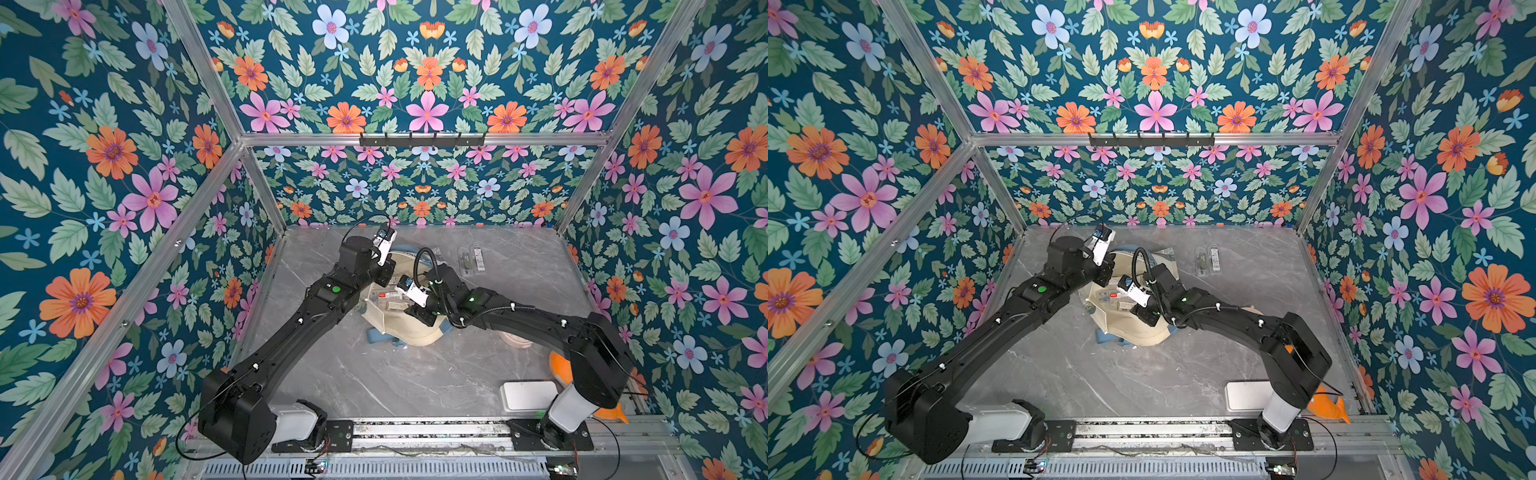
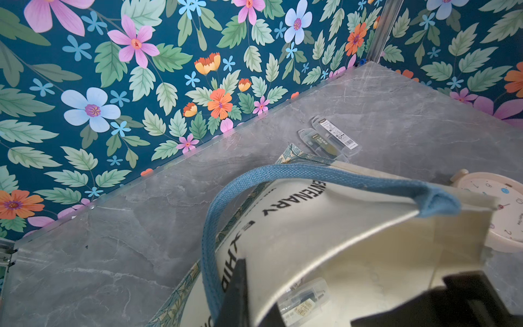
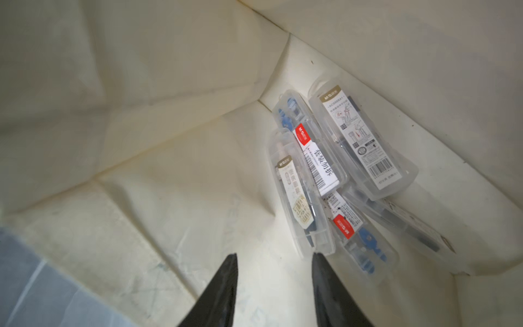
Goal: Take out the compass set from the canvas bag
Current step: Pick up the compass set from the canvas bag.
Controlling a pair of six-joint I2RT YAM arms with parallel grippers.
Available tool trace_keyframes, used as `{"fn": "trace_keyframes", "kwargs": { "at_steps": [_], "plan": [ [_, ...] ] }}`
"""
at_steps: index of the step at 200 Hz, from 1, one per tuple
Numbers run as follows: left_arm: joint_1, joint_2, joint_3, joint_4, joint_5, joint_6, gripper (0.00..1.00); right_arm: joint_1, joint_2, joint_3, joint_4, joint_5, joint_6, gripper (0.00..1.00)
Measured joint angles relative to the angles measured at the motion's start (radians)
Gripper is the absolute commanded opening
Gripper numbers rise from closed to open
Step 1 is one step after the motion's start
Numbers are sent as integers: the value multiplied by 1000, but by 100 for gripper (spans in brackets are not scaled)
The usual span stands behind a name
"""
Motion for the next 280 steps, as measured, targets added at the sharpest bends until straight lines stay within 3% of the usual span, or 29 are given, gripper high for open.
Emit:
{"fn": "trace_keyframes", "kwargs": {
  "at_steps": [42, 107, 150, 202, 280],
  "plan": [
    [0, -2, -8, 3, 6, 2, 0, 1, 101, 63, -22, 39, -13, 44],
    [0, -2, -12, 4, 19, 5, 0, 0, 248, 162, -41, 113, -14, 59],
    [0, -2, -18, 4, 19, 5, 0, -12, 315, 224, -65, 150, -15, 62],
    [0, -2, -22, 11, 19, 5, 0, -19, 352, 255, -129, 139, -10, 56],
    [0, -1, -30, 26, 21, 5, 0, -19, 350, 273, -197, 63, 23, 30]
  ]
}}
